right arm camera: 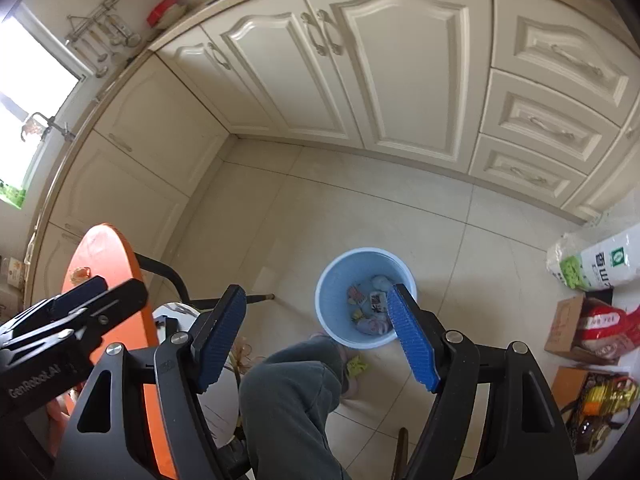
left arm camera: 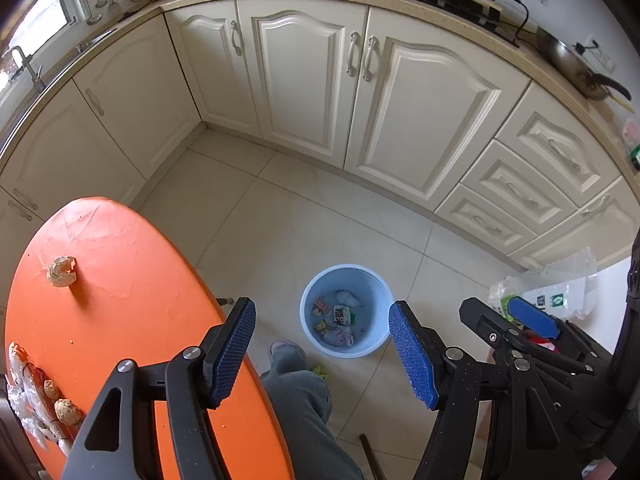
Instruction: Collect trash
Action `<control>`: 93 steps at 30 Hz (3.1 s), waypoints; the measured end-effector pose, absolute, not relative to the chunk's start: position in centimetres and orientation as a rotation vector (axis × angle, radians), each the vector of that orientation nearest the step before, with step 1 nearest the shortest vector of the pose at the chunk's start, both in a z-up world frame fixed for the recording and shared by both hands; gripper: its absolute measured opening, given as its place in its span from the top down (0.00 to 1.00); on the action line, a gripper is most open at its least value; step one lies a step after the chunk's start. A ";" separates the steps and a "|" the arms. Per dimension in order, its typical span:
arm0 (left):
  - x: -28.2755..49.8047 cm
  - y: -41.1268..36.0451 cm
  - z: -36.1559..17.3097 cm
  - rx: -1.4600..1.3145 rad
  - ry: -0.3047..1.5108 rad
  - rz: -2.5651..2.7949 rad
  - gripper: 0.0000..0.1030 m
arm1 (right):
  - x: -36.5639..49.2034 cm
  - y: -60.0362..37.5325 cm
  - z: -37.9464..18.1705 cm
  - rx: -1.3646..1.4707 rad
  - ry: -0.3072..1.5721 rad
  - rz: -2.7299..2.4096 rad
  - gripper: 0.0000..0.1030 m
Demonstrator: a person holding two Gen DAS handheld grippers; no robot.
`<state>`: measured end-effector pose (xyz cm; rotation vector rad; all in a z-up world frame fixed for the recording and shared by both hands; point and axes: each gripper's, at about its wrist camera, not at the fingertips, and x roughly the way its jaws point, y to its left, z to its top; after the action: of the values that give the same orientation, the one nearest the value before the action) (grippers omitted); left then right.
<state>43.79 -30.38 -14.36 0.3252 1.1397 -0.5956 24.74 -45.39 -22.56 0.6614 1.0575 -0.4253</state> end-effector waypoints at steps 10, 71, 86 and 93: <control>41.8 -29.3 -13.4 0.337 1.137 -0.602 0.37 | 21.7 -44.5 -21.9 0.683 1.048 -0.429 0.27; 31.8 24.3 -9.5 -0.289 1.138 -0.061 0.29 | 38.0 -4.0 -21.4 -0.010 1.220 0.112 0.18; 34.9 23.0 -12.3 -0.318 1.211 -0.111 0.29 | 41.1 -1.7 -24.6 -0.042 1.312 0.258 0.62; 34.9 22.3 -11.6 -0.305 1.196 -0.122 0.29 | 39.8 -2.6 -24.4 -0.021 1.310 0.223 0.63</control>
<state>34.89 22.26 -11.65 -0.3047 1.1963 -0.1218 39.83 -2.64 -24.37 -0.0215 1.3102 0.2228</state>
